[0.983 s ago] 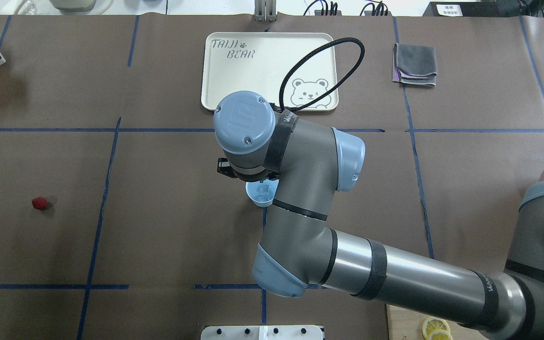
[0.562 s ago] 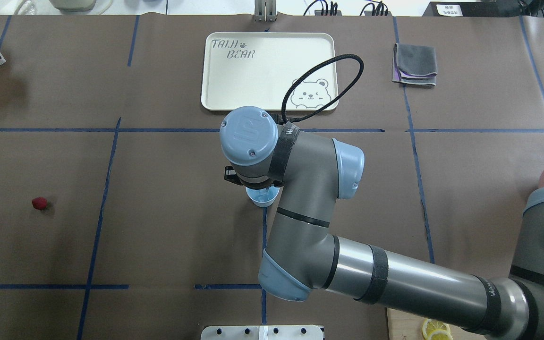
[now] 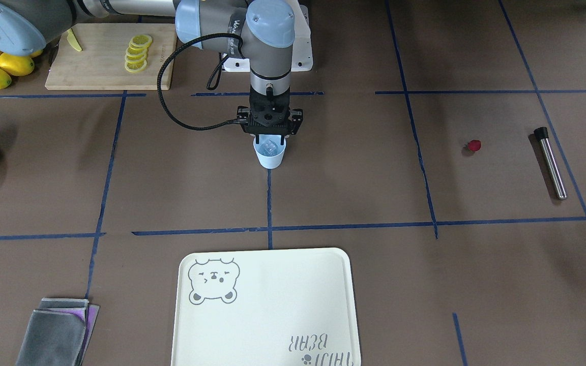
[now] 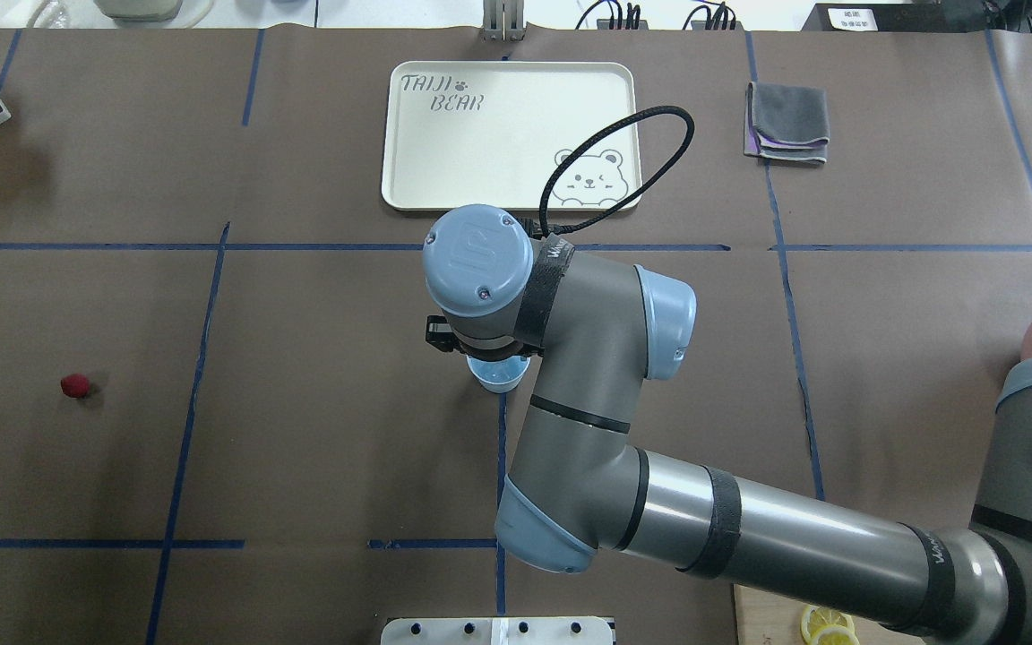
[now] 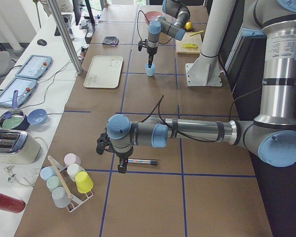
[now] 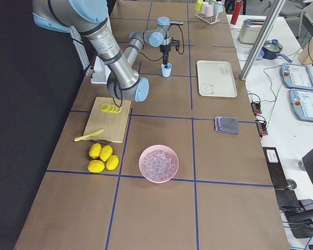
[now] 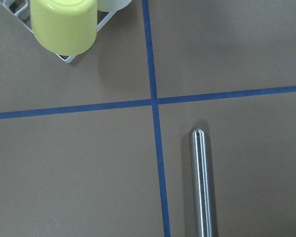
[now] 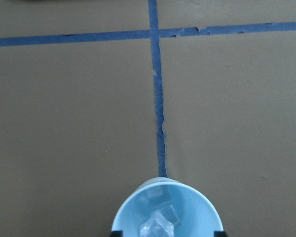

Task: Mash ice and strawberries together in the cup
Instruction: 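Open the right gripper to drop the ice cube into the cup, then move the right gripper back to the pink bowl of ice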

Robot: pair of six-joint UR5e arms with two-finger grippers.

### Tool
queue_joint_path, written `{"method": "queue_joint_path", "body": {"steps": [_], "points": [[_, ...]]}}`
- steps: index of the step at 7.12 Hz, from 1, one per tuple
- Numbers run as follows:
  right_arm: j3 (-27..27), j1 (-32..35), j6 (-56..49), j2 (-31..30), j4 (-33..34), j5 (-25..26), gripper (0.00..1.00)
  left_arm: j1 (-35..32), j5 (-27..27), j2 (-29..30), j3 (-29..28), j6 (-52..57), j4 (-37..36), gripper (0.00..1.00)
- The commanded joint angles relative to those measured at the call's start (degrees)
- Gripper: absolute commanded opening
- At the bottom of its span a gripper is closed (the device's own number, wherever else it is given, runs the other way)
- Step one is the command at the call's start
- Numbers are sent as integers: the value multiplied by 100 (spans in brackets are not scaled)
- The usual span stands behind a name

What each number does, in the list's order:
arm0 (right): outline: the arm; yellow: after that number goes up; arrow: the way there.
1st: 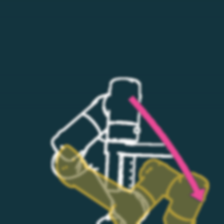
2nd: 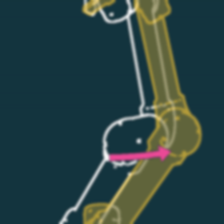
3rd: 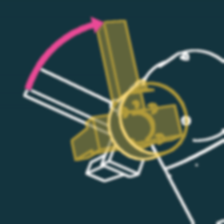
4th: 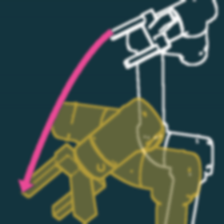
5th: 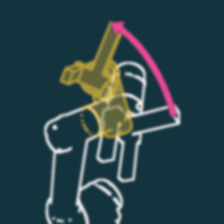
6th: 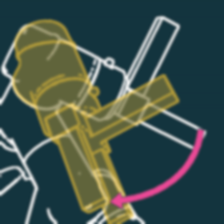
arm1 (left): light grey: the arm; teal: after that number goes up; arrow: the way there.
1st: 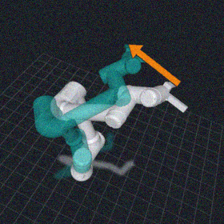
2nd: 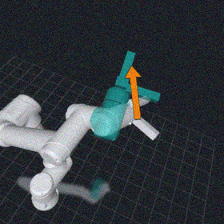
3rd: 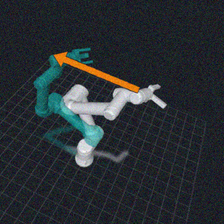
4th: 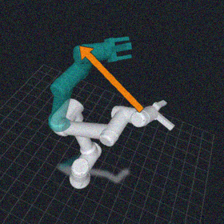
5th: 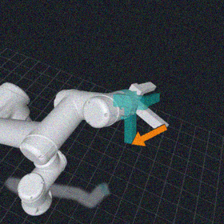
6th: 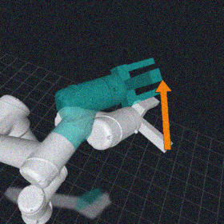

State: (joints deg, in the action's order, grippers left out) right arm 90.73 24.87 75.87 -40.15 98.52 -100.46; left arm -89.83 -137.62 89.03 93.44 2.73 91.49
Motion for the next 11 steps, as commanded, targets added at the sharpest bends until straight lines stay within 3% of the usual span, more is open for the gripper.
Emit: {"method": "queue_joint_path", "body": {"steps": [1, 4, 5, 8, 11], "points": [[6, 0, -11, 16, 1, -17, 99, 27, -1, 0, -2, 0, 0, 100], [84, 61, -98, -19, 1, -61, 99, 36, -1, 0, -2, 0, 0, 100], [355, 314, -421, -263, 1, -209, 99, 27, 8, 0, -2, 9, 9, 100], [1443, 2050, -2524, -1779, 1, -1612, 99, 27, 8, -9, -19, 35, 9, 100], [1711, 3703, -5512, -3468, -52, -2545, 99, 36, 8, -9, -19, 35, 9, 100]]}}
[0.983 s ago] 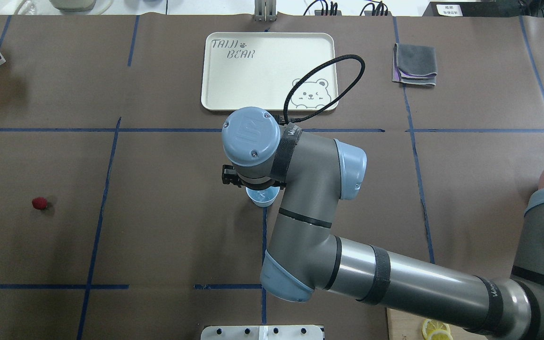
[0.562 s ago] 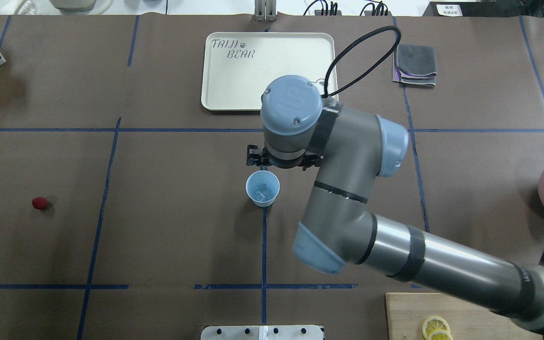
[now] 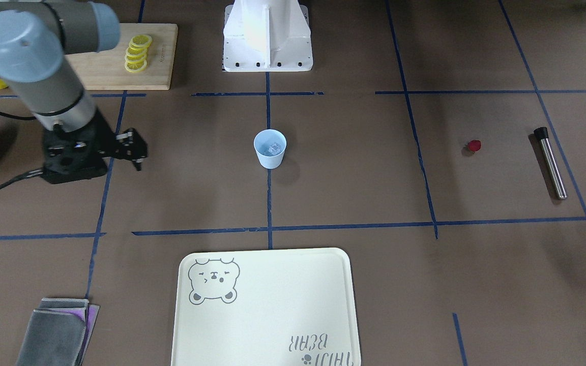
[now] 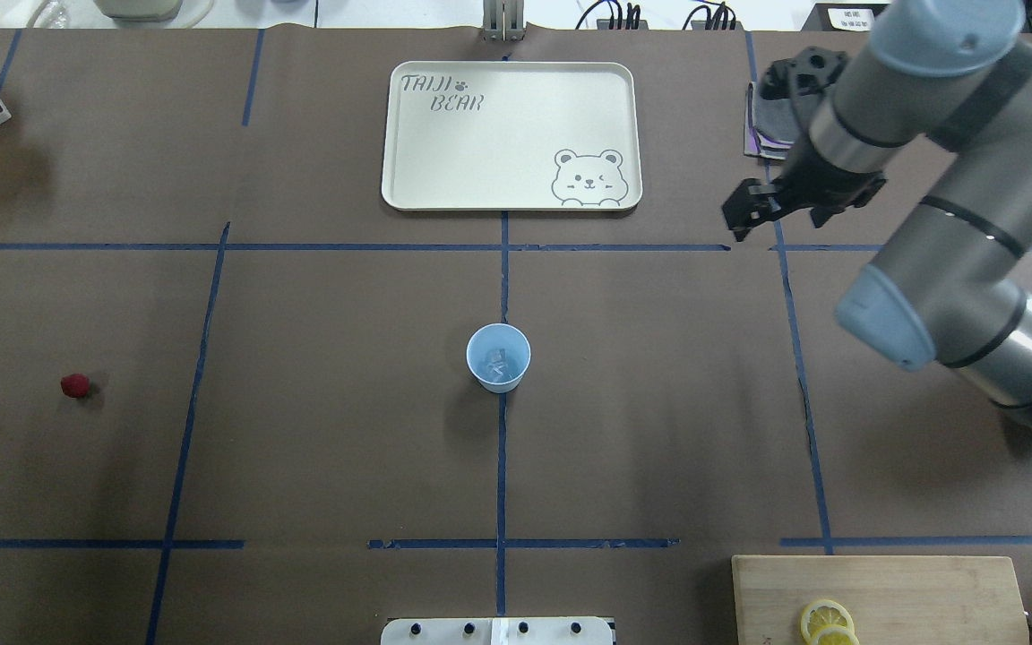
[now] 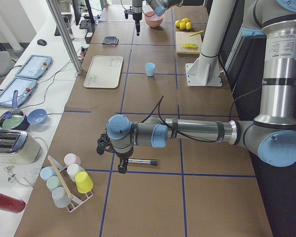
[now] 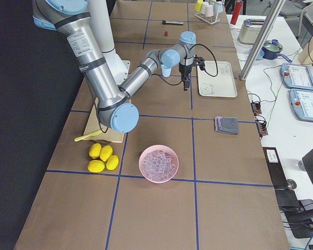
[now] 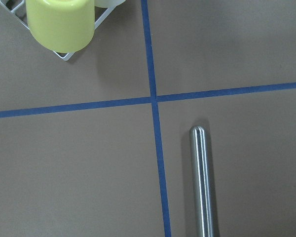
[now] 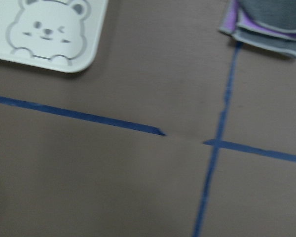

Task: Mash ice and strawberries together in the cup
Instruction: 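Move the right gripper back to the pink bowl of ice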

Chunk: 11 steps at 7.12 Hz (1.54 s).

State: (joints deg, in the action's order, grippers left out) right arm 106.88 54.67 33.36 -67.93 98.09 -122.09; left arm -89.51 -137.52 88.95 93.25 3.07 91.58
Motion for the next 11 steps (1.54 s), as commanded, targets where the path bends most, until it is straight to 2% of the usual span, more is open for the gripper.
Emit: {"method": "queue_joint_path", "body": {"steps": [1, 4, 5, 6, 9, 11], "points": [[97, 1329, -2218, -1183, -10, -717, 99, 4, -3, 0, 0, 1, 0, 100], [36, 2711, -4384, -2571, -10, -966, 99, -5, -3, 0, 9, -8, 0, 100], [-95, 3115, -4564, -2829, -10, -1010, 99, 4, 6, 0, 44, 0, 0, 100], [-219, 3293, -4540, -3136, -18, -1332, 99, 4, 15, 8, 53, -26, 0, 100], [-587, 3523, -4531, -3130, -27, -1371, 99, -5, -11, 122, 193, -17, 87, 100], [-589, 3524, -4522, -3069, -27, -1379, 99, 48, -72, 507, 351, -35, 228, 100]]}}
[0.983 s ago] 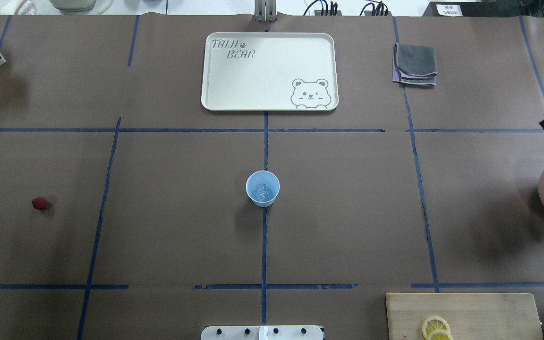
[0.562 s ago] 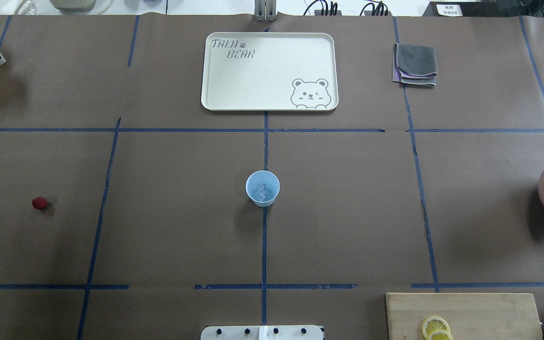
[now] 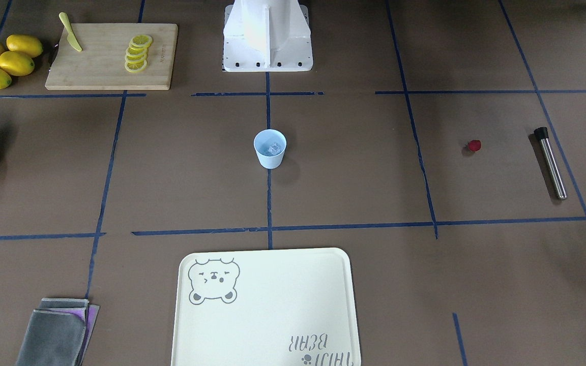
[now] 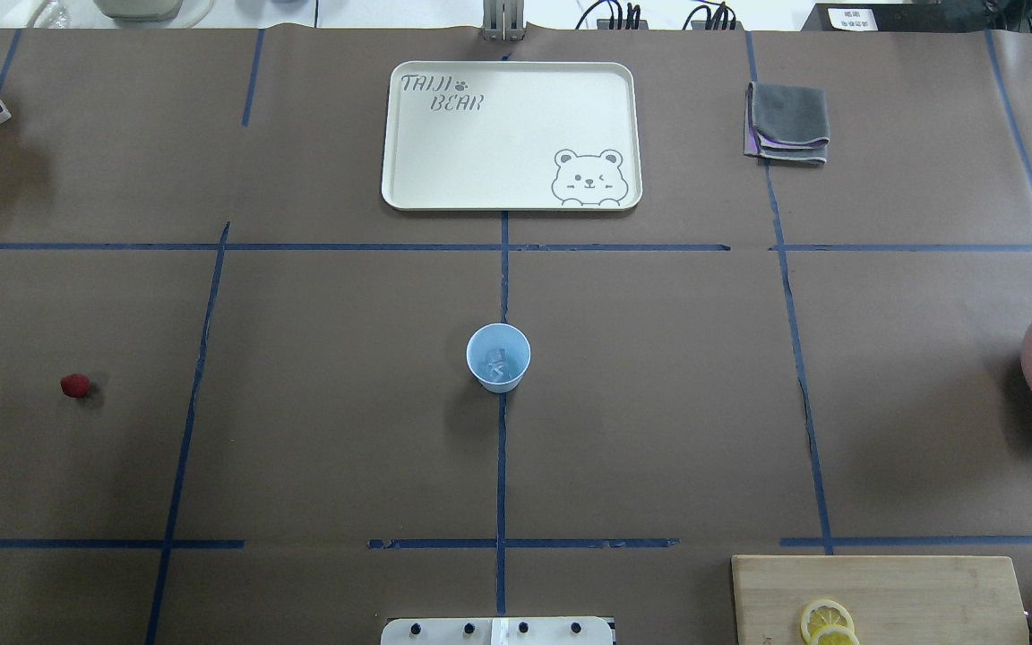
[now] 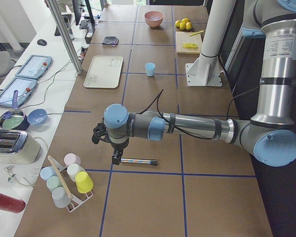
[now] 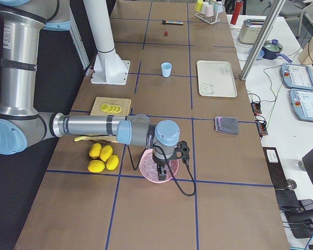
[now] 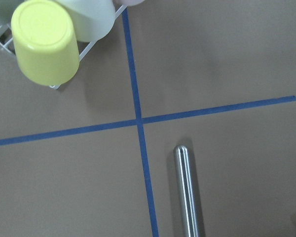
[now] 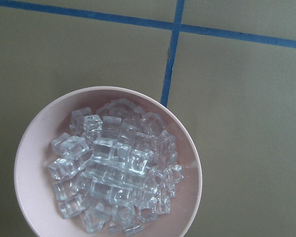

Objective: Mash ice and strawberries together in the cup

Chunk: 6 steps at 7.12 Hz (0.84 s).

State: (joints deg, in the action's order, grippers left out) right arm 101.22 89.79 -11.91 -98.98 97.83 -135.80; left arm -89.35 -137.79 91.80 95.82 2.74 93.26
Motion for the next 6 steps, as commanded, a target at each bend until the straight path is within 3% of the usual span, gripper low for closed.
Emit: {"method": "queue_joint_path", "body": {"steps": [1, 4, 6], "points": [[-24, 12, 13, 45, -1, -8, 99, 31, -46, 225, 95, 33, 70, 100], [29, 12, 13, 80, -1, -8, 100, 599, -29, 129, 147, -62, 404, 100], [55, 12, 13, 80, -1, -8, 100, 1372, 163, -11, 426, -1769, 640, 100]]}}
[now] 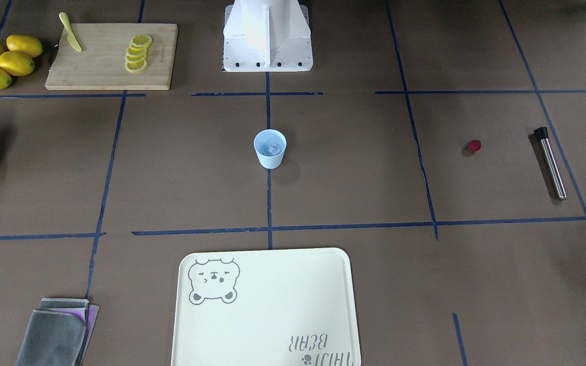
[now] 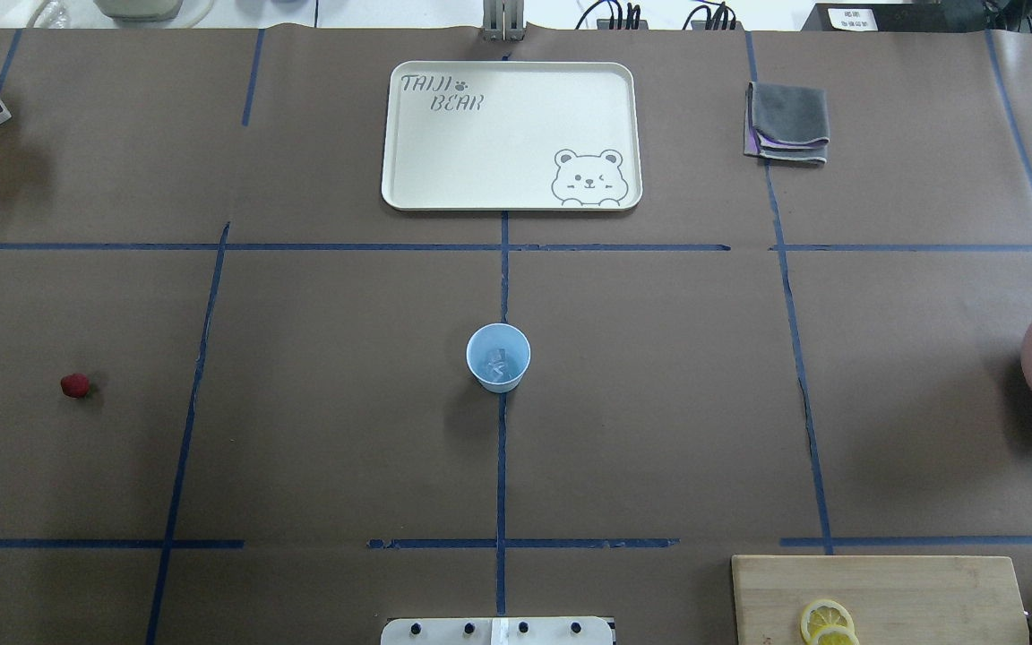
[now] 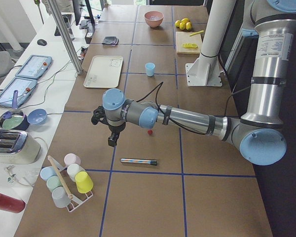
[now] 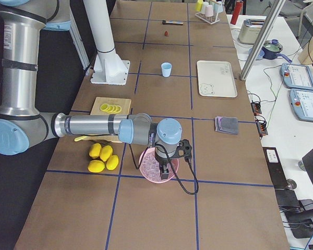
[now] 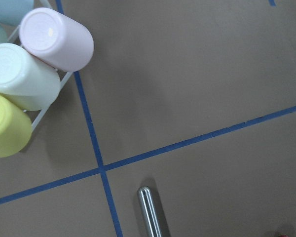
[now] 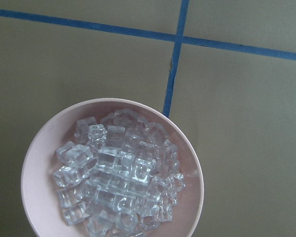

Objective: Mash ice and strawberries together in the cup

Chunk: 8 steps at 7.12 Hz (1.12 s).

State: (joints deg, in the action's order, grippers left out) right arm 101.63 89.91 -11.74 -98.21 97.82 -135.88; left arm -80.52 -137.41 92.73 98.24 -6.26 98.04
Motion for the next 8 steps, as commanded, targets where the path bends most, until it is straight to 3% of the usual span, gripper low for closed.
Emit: {"method": "queue_joint_path", "body": {"steps": [1, 3, 5, 8], "points": [[6, 0, 5, 3, 0, -26, 100, 972, 475, -228, 308, -1686, 563, 100], [6, 0, 5, 3, 0, -70, 100, 1957, 978, -475, 310, -3130, 1705, 100], [6, 0, -4, 3, 0, -114, 100, 2652, 1504, -764, 310, -3809, 2392, 100], [15, 0, -4, -5, 0, -123, 100, 3208, 1770, -792, 248, -4041, 2413, 100]]}}
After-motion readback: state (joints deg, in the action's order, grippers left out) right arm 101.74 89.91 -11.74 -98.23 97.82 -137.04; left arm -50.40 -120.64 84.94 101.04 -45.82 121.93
